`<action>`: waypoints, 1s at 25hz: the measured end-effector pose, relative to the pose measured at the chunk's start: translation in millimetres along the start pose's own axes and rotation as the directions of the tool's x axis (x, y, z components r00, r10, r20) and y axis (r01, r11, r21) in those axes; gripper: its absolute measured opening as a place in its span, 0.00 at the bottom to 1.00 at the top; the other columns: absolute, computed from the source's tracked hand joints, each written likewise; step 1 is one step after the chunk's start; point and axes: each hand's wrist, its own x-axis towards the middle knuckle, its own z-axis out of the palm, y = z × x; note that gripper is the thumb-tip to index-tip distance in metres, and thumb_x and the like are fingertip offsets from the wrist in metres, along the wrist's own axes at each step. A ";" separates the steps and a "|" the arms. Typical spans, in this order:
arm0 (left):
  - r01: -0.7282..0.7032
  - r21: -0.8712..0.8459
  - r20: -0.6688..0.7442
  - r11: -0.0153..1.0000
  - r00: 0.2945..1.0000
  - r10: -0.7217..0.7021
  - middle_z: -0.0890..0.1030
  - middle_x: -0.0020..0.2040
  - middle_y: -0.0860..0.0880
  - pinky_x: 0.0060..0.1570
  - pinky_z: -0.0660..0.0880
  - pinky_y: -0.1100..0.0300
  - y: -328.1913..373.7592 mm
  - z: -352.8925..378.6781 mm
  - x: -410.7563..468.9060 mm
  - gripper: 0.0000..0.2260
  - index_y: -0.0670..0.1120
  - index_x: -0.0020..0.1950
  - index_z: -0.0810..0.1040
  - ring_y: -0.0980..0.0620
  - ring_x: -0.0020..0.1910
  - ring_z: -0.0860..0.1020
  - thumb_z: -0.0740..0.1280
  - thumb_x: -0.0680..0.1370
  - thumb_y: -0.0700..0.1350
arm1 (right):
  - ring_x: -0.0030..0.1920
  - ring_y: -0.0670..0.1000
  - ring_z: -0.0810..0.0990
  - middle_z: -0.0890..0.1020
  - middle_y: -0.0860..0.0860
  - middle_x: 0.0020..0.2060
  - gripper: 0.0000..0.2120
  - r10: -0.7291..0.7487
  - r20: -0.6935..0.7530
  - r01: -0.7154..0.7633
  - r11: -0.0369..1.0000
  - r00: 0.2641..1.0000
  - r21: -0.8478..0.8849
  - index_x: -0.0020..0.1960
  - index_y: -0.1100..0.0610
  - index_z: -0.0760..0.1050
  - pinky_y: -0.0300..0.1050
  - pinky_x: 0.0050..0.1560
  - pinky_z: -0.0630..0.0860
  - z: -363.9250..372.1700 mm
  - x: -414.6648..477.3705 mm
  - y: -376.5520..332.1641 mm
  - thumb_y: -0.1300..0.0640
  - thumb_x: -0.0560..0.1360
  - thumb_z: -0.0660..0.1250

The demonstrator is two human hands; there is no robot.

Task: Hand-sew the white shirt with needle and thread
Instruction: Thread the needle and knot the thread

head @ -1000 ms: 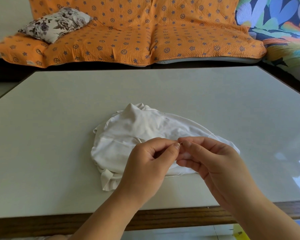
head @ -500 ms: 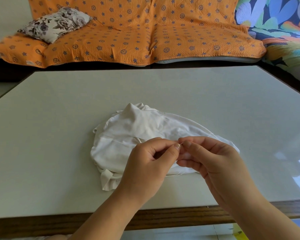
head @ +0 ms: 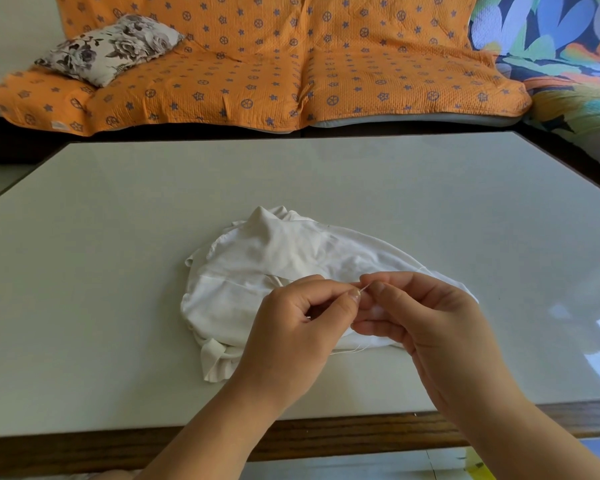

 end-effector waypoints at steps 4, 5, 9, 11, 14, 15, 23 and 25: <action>0.007 -0.018 -0.006 1.000 1.000 -0.008 0.78 0.31 0.60 0.30 0.66 0.75 1.3 -1.0 0.0 0.09 0.50 0.46 0.86 0.64 0.26 0.72 0.66 0.78 0.43 | 0.39 0.57 0.85 0.85 0.62 0.39 0.10 0.042 0.057 -0.048 0.993 0.998 0.107 0.46 0.61 0.84 0.43 0.39 0.81 -3.4 2.9 0.0 0.67 0.75 0.63; 0.017 -0.028 -0.014 0.999 1.000 -0.017 0.77 0.30 0.60 0.30 0.65 0.75 2.0 -1.4 0.0 0.08 0.50 0.45 0.86 0.63 0.25 0.72 0.66 0.77 0.45 | 0.40 0.58 0.85 0.85 0.62 0.40 0.13 0.060 0.082 -0.072 0.987 0.995 0.142 0.48 0.62 0.84 0.44 0.40 0.82 -5.2 4.0 -0.4 0.68 0.76 0.61; 0.058 -0.032 -0.007 0.998 0.998 -0.058 0.74 0.25 0.61 0.29 0.64 0.75 4.9 -3.0 -0.4 0.09 0.48 0.46 0.86 0.62 0.24 0.71 0.66 0.80 0.41 | 0.44 0.60 0.85 0.84 0.64 0.45 0.14 0.085 0.192 -0.121 0.976 0.978 0.183 0.52 0.63 0.83 0.47 0.45 0.82 -10.5 7.5 -1.7 0.68 0.76 0.59; 0.064 -0.037 0.007 0.997 0.998 -0.064 0.73 0.24 0.61 0.30 0.65 0.74 6.5 -3.8 -0.9 0.11 0.49 0.47 0.85 0.63 0.25 0.71 0.64 0.80 0.39 | 0.44 0.59 0.85 0.84 0.63 0.45 0.11 0.070 0.219 -0.105 0.982 0.973 0.156 0.53 0.61 0.84 0.46 0.46 0.82 -10.6 9.0 -1.6 0.65 0.72 0.68; 0.063 -0.043 0.030 0.997 0.998 -0.062 0.73 0.24 0.62 0.30 0.66 0.73 9.4 -3.5 -1.5 0.11 0.51 0.50 0.85 0.62 0.25 0.71 0.64 0.80 0.40 | 0.44 0.57 0.85 0.85 0.61 0.44 0.16 0.054 0.228 -0.084 0.989 0.972 0.123 0.52 0.59 0.84 0.43 0.45 0.81 -11.0 10.0 -0.2 0.57 0.65 0.71; 0.065 -0.047 0.035 0.997 0.997 -0.063 0.73 0.24 0.62 0.31 0.66 0.74 9.4 -3.5 -1.6 0.11 0.51 0.50 0.85 0.63 0.26 0.71 0.64 0.80 0.40 | 0.43 0.56 0.85 0.85 0.61 0.43 0.16 0.052 0.222 -0.080 0.989 0.974 0.121 0.51 0.59 0.84 0.43 0.45 0.81 -10.8 10.1 0.2 0.56 0.64 0.71; 0.103 -0.016 0.095 0.995 0.990 -0.101 0.72 0.21 0.62 0.30 0.66 0.76 16.1 -3.3 -2.6 0.10 0.48 0.46 0.84 0.65 0.24 0.72 0.63 0.80 0.40 | 0.41 0.56 0.85 0.86 0.60 0.38 0.09 -0.017 0.116 0.023 0.999 0.993 -0.045 0.41 0.60 0.85 0.40 0.40 0.80 -8.0 7.5 -0.4 0.55 0.68 0.70; 0.118 -0.008 0.093 0.993 0.989 -0.117 0.71 0.20 0.63 0.29 0.66 0.76 17.1 -2.8 -2.2 0.10 0.48 0.45 0.84 0.66 0.23 0.72 0.63 0.80 0.41 | 0.40 0.54 0.85 0.86 0.57 0.37 0.08 -0.066 0.086 0.077 0.988 0.994 -0.135 0.41 0.60 0.84 0.41 0.40 0.81 -7.6 7.1 -0.6 0.57 0.71 0.69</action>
